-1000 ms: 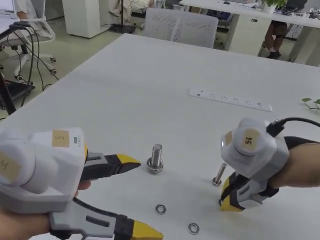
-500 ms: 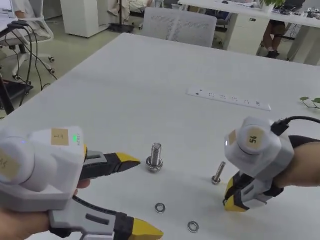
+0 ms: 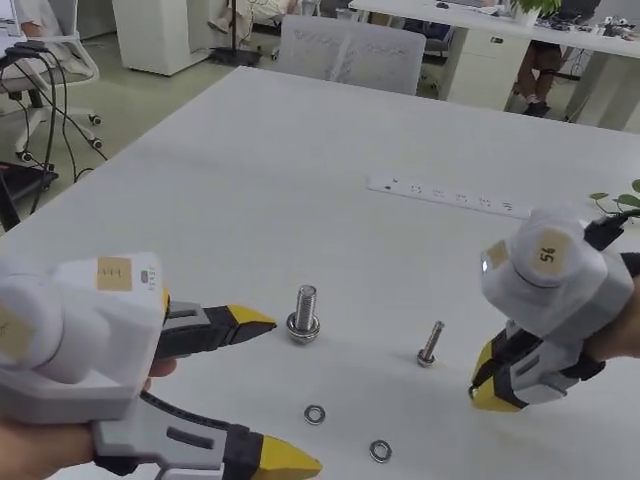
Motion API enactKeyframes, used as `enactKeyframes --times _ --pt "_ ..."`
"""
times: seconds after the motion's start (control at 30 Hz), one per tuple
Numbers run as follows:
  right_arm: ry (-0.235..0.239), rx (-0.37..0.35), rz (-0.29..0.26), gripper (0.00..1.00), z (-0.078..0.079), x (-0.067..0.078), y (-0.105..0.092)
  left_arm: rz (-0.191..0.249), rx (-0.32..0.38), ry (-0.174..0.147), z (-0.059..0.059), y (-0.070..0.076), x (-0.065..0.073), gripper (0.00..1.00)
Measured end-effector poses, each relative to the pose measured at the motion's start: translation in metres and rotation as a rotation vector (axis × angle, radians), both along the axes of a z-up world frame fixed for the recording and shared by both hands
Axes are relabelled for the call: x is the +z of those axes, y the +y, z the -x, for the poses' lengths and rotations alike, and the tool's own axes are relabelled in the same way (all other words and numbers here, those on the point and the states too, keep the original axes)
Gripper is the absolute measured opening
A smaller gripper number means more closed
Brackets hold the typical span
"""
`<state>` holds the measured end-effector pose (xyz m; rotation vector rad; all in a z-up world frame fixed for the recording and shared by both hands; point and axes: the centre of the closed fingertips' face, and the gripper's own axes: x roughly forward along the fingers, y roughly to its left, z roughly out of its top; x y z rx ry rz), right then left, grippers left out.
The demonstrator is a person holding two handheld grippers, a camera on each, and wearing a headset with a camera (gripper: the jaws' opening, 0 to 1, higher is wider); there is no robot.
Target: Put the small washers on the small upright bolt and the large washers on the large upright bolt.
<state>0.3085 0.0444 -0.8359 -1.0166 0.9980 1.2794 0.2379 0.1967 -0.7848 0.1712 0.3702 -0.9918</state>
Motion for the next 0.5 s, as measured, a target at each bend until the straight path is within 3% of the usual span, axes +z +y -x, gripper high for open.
enactKeyframes --times 0.5 --pt "-0.05 0.049 0.024 0.14 -0.001 0.046 0.002 0.004 0.003 -0.007 0.0 0.0 0.002 0.75"
